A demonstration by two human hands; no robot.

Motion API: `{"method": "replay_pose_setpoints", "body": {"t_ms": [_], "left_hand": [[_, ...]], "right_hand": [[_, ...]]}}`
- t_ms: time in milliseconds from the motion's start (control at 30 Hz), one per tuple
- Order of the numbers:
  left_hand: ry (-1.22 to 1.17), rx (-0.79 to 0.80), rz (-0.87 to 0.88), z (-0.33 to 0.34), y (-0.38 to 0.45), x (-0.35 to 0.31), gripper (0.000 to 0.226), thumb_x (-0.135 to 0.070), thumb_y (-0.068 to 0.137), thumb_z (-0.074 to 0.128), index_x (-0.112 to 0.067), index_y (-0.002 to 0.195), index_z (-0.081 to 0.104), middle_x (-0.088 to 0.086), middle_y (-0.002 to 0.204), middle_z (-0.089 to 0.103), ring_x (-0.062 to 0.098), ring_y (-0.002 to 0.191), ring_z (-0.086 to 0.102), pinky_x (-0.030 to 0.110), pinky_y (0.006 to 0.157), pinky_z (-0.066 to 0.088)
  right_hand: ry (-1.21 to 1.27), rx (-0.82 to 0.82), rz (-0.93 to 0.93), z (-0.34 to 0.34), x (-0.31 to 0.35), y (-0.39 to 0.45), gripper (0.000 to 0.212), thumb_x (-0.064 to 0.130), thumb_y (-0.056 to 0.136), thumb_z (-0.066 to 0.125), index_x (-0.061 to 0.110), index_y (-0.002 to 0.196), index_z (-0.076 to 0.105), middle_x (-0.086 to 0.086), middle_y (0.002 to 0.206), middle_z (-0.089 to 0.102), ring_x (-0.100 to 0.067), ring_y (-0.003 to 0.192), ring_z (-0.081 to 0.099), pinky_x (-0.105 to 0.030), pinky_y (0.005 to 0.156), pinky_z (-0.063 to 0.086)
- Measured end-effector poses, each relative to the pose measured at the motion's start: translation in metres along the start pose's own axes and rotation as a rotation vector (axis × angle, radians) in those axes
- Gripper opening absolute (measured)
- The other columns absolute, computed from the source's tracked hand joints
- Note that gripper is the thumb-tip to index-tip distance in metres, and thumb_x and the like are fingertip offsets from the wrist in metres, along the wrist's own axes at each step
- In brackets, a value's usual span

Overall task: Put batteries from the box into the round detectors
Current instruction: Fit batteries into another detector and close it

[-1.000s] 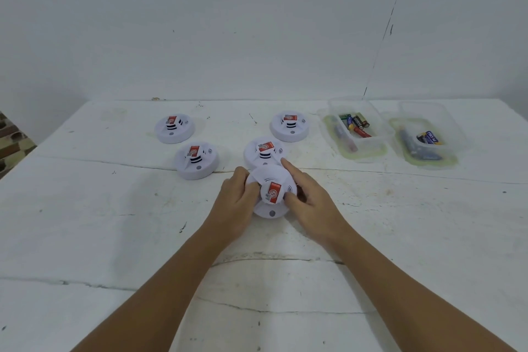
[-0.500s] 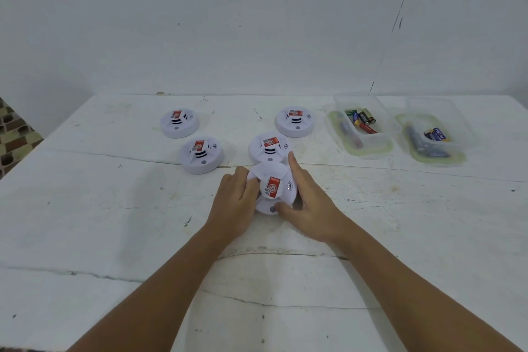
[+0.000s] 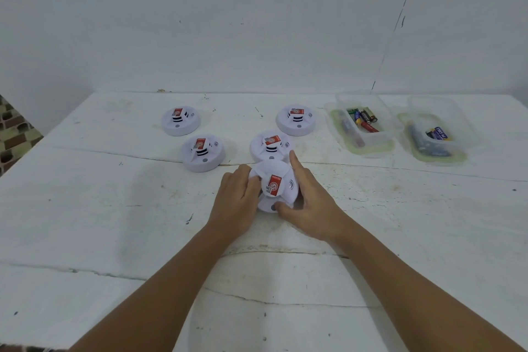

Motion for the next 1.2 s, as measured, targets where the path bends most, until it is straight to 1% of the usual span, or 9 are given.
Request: {"method": "replay_pose_setpoints", "body": {"t_ms": [133, 267, 400, 500, 600, 700, 833, 1067, 1200], "left_hand": [[-0.082, 0.036, -0.098, 0.0008, 0.0009, 0.0032, 0.009, -0.029, 0.109, 0.041, -0.021, 0.105, 0.044, 0.002, 0.099, 0.051, 0.001, 0.076, 0.044, 0.03, 0.079, 0.035], [-0.105, 0.035, -0.11, -0.0013, -0.0004, 0.0014, 0.009, -0.028, 0.109, 0.04, -0.02, 0.105, 0.043, 0.003, 0.099, 0.051, 0.001, 0.076, 0.043, 0.031, 0.081, 0.035], [-0.119, 0.034, -0.121, -0.0006, -0.0019, 0.0035, 0.009, -0.028, 0.108, 0.042, -0.02, 0.105, 0.044, 0.001, 0.098, 0.05, 0.0, 0.076, 0.043, 0.029, 0.079, 0.035], [-0.108, 0.045, -0.115, -0.0009, -0.0011, 0.0028, 0.009, -0.028, 0.109, 0.041, -0.02, 0.106, 0.044, 0.002, 0.1, 0.05, -0.001, 0.077, 0.043, 0.024, 0.072, 0.035], [-0.102, 0.044, -0.117, -0.0009, -0.0009, 0.004, 0.008, -0.028, 0.109, 0.041, -0.021, 0.106, 0.043, 0.0, 0.098, 0.049, -0.001, 0.077, 0.043, 0.009, 0.068, 0.031], [-0.1, 0.044, -0.12, -0.0005, -0.0013, 0.0043, 0.007, -0.028, 0.109, 0.041, -0.022, 0.106, 0.042, 0.0, 0.098, 0.048, -0.002, 0.077, 0.042, 0.009, 0.068, 0.03], [-0.106, 0.049, -0.118, -0.0007, -0.0015, 0.0037, 0.008, -0.029, 0.109, 0.041, -0.022, 0.107, 0.043, 0.003, 0.103, 0.05, -0.003, 0.078, 0.041, 0.009, 0.069, 0.031], [-0.092, 0.035, -0.105, -0.0026, -0.0014, 0.0012, 0.009, -0.029, 0.109, 0.041, -0.021, 0.106, 0.044, -0.018, 0.087, 0.041, -0.002, 0.077, 0.042, 0.009, 0.069, 0.031], [-0.083, 0.034, -0.113, -0.0022, -0.0008, 0.0027, 0.008, -0.029, 0.108, 0.041, -0.021, 0.107, 0.043, -0.019, 0.088, 0.039, -0.002, 0.077, 0.041, 0.009, 0.069, 0.031]], "right_hand": [[-0.001, 0.002, -0.007, -0.0001, 0.0006, 0.0005, 0.108, 0.033, 0.088, 0.076, 0.045, 0.163, 0.0, 0.043, 0.131, 0.036, 0.015, 0.128, 0.042, -0.027, 0.105, 0.046], [-0.003, 0.006, -0.008, -0.0001, 0.0028, -0.001, 0.104, 0.029, 0.089, 0.076, 0.06, 0.154, 0.0, 0.04, 0.128, 0.038, 0.016, 0.126, 0.042, -0.029, 0.106, 0.046], [-0.015, -0.005, -0.004, -0.001, 0.0042, -0.0018, 0.104, 0.031, 0.088, 0.075, 0.059, 0.155, 0.0, 0.041, 0.128, 0.038, 0.014, 0.126, 0.043, -0.033, 0.106, 0.048], [0.01, 0.004, -0.021, 0.0003, 0.0071, -0.0024, 0.104, 0.043, 0.083, 0.071, 0.054, 0.16, 0.002, 0.025, 0.135, 0.045, 0.002, 0.13, 0.046, -0.042, 0.106, 0.05], [0.035, 0.009, -0.028, 0.0007, 0.0076, -0.0028, 0.105, 0.05, 0.079, 0.067, 0.054, 0.16, 0.0, 0.018, 0.14, 0.045, -0.002, 0.132, 0.046, -0.045, 0.107, 0.05], [0.042, 0.004, -0.029, 0.0008, 0.0067, -0.0026, 0.105, 0.052, 0.078, 0.065, 0.055, 0.159, -0.001, 0.017, 0.141, 0.045, -0.003, 0.131, 0.048, -0.045, 0.106, 0.05], [0.052, 0.007, -0.009, 0.0005, 0.0049, -0.0002, 0.099, 0.054, 0.078, 0.059, 0.065, 0.153, -0.006, 0.013, 0.137, 0.048, -0.007, 0.128, 0.05, -0.047, 0.107, 0.049], [0.05, 0.027, -0.014, 0.0009, 0.0064, -0.0009, 0.108, 0.054, 0.078, 0.066, 0.054, 0.16, -0.005, 0.015, 0.141, 0.045, -0.006, 0.132, 0.048, -0.046, 0.107, 0.05], [0.042, 0.026, -0.026, 0.0012, 0.0051, -0.0005, 0.109, 0.053, 0.08, 0.069, 0.052, 0.16, -0.005, 0.018, 0.14, 0.043, -0.004, 0.133, 0.046, -0.046, 0.107, 0.05]]}}
Point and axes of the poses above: each hand's wrist, its own y-axis towards the middle knuckle, its own z-axis out of the palm, x = y × z, the point moved 7 cm from there along y, towards the middle knuckle
